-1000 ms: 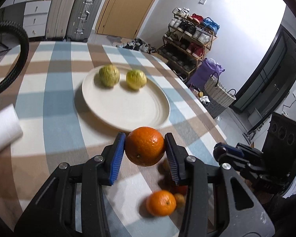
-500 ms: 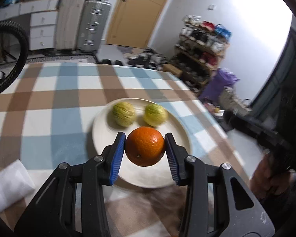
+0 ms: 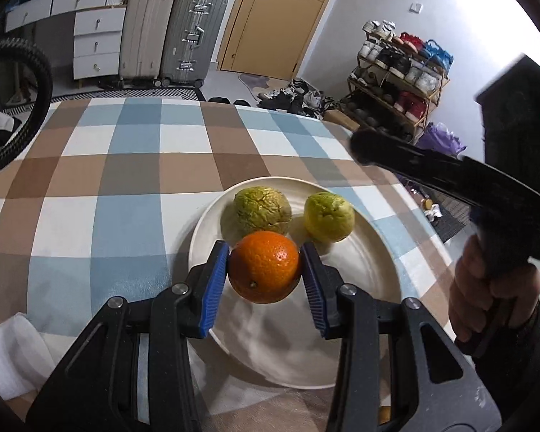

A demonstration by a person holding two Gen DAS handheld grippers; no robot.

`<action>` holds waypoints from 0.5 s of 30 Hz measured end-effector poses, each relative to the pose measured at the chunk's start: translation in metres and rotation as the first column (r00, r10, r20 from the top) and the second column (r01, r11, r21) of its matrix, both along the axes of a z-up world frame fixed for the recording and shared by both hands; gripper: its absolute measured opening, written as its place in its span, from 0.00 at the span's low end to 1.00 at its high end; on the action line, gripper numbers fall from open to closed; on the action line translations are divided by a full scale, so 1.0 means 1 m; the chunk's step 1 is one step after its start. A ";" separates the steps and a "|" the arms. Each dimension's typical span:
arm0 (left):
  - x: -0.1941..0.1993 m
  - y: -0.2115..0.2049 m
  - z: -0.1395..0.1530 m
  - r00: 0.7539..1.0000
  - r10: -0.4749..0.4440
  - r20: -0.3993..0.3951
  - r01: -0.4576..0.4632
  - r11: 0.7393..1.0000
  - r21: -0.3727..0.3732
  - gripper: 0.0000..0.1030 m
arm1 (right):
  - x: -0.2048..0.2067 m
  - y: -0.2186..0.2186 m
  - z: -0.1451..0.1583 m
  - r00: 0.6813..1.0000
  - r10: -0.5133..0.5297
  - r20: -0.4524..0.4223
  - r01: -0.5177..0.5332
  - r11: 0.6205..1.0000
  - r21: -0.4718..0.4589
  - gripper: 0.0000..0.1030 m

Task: Organize fruits
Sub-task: 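Carry the plum and orange to the plate and release both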

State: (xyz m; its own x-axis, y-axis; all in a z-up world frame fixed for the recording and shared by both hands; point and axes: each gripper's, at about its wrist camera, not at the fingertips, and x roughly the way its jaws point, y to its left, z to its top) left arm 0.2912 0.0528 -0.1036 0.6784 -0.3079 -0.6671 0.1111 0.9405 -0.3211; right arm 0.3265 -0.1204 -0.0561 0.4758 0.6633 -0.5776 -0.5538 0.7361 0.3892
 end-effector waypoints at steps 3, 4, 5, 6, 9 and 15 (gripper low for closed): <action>0.003 0.001 -0.003 1.000 0.011 0.018 -0.010 1.000 -0.008 0.37 | 0.007 0.009 -0.017 1.000 0.003 -0.028 -0.004 0.999 -0.045 0.25; 0.003 0.000 -0.003 1.000 0.012 0.023 -0.011 1.000 -0.002 0.37 | 0.009 0.011 -0.022 0.999 0.004 -0.037 -0.005 0.999 -0.051 0.25; 0.004 -0.001 -0.003 0.999 0.012 0.034 -0.012 1.000 0.010 0.37 | 0.011 0.012 -0.027 0.999 -0.002 -0.051 -0.001 0.999 -0.050 0.25; 0.005 -0.002 -0.004 0.999 0.013 0.041 -0.013 1.000 0.020 0.37 | 0.013 0.013 -0.030 0.998 -0.006 -0.055 0.003 0.999 -0.047 0.25; 0.009 -0.003 -0.009 0.999 0.012 0.032 -0.012 1.000 0.018 0.37 | 0.014 0.015 -0.033 0.999 -0.033 -0.036 0.031 0.998 -0.059 0.25; 0.014 0.003 -0.016 1.000 0.026 0.016 -0.026 1.000 0.007 0.37 | 0.017 0.026 -0.040 0.998 -0.049 -0.031 0.045 0.993 -0.108 0.25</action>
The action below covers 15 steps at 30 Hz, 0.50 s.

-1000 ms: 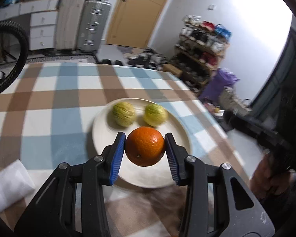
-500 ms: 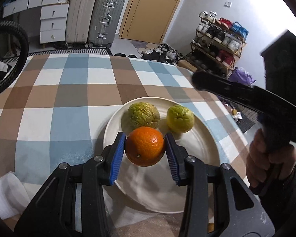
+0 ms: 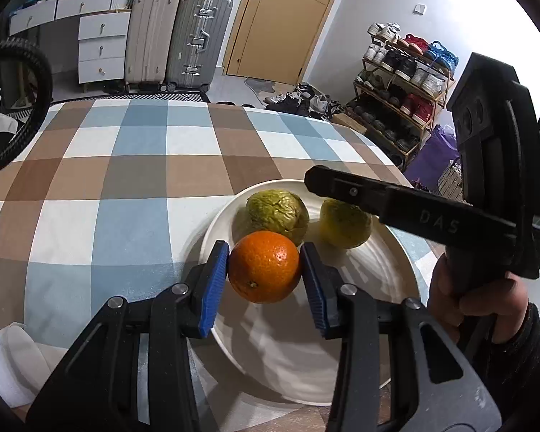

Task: Organize fruits
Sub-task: 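Carry the plum and orange to the plate and release both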

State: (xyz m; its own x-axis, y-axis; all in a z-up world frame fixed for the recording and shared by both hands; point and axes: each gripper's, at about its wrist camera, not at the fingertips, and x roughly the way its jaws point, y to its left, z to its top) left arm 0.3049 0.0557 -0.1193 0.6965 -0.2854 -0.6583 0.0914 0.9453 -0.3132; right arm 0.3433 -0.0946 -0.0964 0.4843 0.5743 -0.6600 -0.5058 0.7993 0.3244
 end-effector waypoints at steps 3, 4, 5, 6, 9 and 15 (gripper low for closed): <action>0.002 0.001 -0.002 1.000 -0.005 -0.005 0.005 1.000 -0.005 0.37 | 0.001 0.003 -0.001 1.000 -0.004 0.000 0.004 1.000 -0.011 0.25; 0.002 0.001 -0.003 1.000 -0.002 -0.004 0.002 1.000 0.000 0.37 | 0.001 0.005 -0.001 1.000 -0.008 0.006 0.008 1.000 -0.023 0.25; 0.002 0.000 -0.004 1.000 -0.003 -0.003 0.003 1.000 0.002 0.37 | 0.001 0.006 -0.002 1.000 -0.011 0.009 0.012 0.999 -0.033 0.25; 0.003 0.000 -0.005 1.000 -0.005 -0.003 0.005 1.000 0.003 0.37 | 0.001 0.006 -0.002 1.000 -0.015 0.007 0.015 0.999 -0.038 0.25; 0.003 -0.002 -0.005 1.000 0.014 0.003 -0.014 1.000 0.022 0.38 | 0.003 0.005 -0.002 1.000 -0.019 -0.013 0.019 0.999 -0.028 0.34; -0.005 -0.003 0.001 0.998 0.026 0.052 -0.028 0.999 0.033 0.62 | -0.005 -0.010 0.010 0.999 -0.052 0.011 0.051 0.997 0.054 0.48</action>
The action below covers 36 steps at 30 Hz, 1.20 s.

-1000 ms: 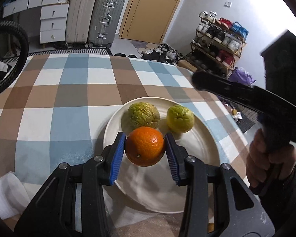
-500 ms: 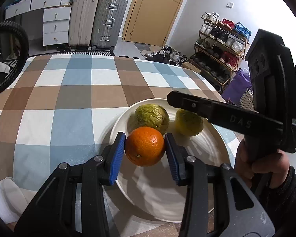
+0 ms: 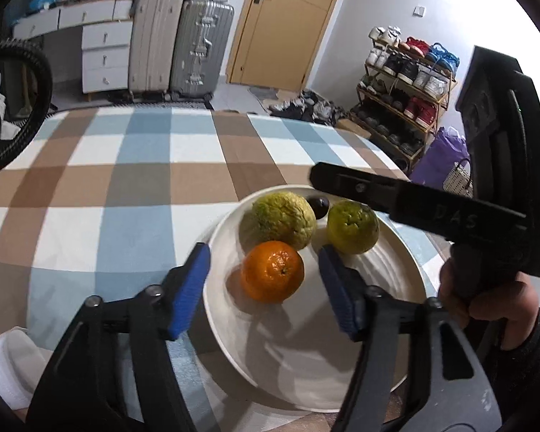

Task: Organize fruits
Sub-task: 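Carry the plum and orange to the plate and release both, then withdraw both tools from the plate back toward the fruit cluster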

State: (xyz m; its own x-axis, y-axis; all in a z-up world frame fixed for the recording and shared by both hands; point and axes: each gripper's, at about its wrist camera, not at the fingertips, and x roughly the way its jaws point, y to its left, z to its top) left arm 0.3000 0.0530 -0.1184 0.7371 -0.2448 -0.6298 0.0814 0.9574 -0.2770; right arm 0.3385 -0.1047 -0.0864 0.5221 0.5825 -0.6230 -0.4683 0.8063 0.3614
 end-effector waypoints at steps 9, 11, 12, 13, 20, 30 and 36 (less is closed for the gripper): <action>-0.017 -0.002 0.014 0.998 0.032 0.051 -0.034 0.998 0.045 0.77 | -0.066 -0.046 0.040 0.990 -0.054 0.133 0.043 0.995 0.086 0.75; -0.023 -0.009 0.019 0.998 0.030 0.058 -0.034 0.997 0.071 0.78 | -0.087 -0.058 0.047 0.985 -0.073 0.157 0.059 0.994 0.095 0.80; -0.026 -0.013 0.022 0.998 0.032 0.058 -0.037 0.996 0.081 0.78 | -0.099 -0.063 0.050 0.982 -0.083 0.171 0.067 0.993 0.096 0.81; -0.030 -0.017 0.026 0.998 0.029 0.057 -0.034 0.996 0.085 0.78 | -0.109 -0.067 0.053 0.979 -0.090 0.184 0.073 0.993 0.095 0.83; -0.075 -0.031 0.062 0.994 0.055 0.089 -0.064 0.993 0.098 0.89 | -0.181 -0.087 0.073 0.956 -0.105 0.272 0.088 0.993 0.073 0.96; -0.166 -0.045 0.103 0.987 0.082 0.138 -0.105 0.981 0.164 0.99 | -0.252 -0.095 0.084 0.944 -0.115 0.308 0.097 0.993 0.072 1.00; -0.215 -0.055 0.106 0.985 0.081 0.154 -0.113 0.970 0.215 0.99 | -0.283 -0.091 0.073 0.949 -0.094 0.302 0.096 0.995 0.009 1.00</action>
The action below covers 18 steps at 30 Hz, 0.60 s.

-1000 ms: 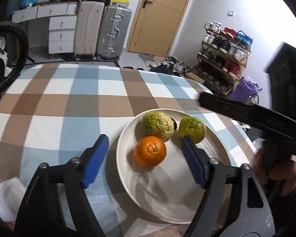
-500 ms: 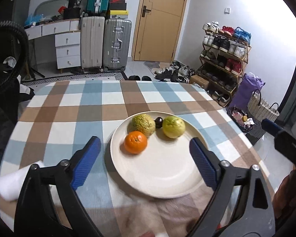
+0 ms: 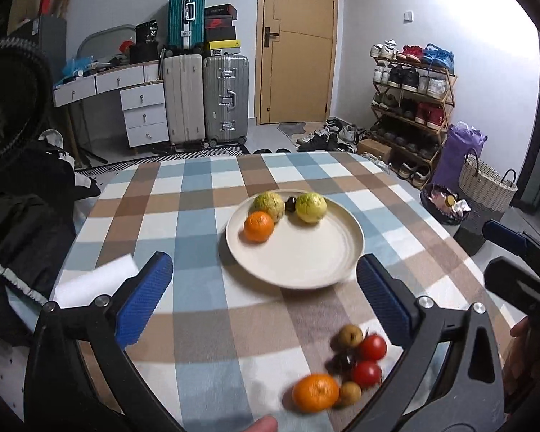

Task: Organize fruits
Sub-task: 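Withdraw both tools from the plate back toward the fruit cluster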

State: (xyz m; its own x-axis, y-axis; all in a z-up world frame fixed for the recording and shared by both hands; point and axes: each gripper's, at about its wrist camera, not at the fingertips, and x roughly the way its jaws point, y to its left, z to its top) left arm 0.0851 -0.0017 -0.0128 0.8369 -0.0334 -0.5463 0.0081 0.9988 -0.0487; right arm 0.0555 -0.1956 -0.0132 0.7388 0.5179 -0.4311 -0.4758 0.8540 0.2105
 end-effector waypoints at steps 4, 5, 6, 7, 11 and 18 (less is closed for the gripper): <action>-0.023 -0.001 -0.012 1.000 -0.015 -0.026 0.015 1.000 0.000 0.99 | -0.019 0.004 -0.013 1.000 -0.013 0.002 0.013 0.999 -0.044 1.00; -0.030 -0.001 -0.016 0.999 -0.014 -0.032 0.014 1.000 0.007 0.99 | -0.024 0.005 -0.018 1.000 -0.013 -0.002 0.013 0.999 -0.051 1.00; -0.035 -0.001 -0.020 0.999 -0.009 -0.040 0.010 1.000 0.013 0.99 | -0.027 0.006 -0.022 1.000 -0.012 -0.008 0.011 0.998 -0.055 1.00; -0.038 0.002 -0.025 0.999 -0.008 -0.048 0.008 1.000 0.009 0.99 | -0.030 0.007 -0.027 1.000 -0.009 -0.017 0.008 0.998 -0.059 1.00; -0.048 0.012 -0.047 0.996 -0.007 -0.084 0.005 1.000 -0.024 0.99 | -0.038 0.018 -0.051 0.998 0.012 -0.070 -0.018 0.995 -0.096 1.00; -0.060 0.020 -0.083 0.988 -0.019 -0.152 0.012 0.999 -0.044 0.99 | -0.042 0.034 -0.080 0.989 0.046 -0.141 -0.063 0.991 -0.118 1.00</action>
State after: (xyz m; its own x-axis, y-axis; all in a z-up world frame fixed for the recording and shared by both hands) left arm 0.0247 0.0186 -0.0962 0.7435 -0.0716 -0.6649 0.0125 0.9956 -0.0932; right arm 0.0134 -0.1611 -0.0928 0.6400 0.4931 -0.5892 -0.4964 0.8507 0.1728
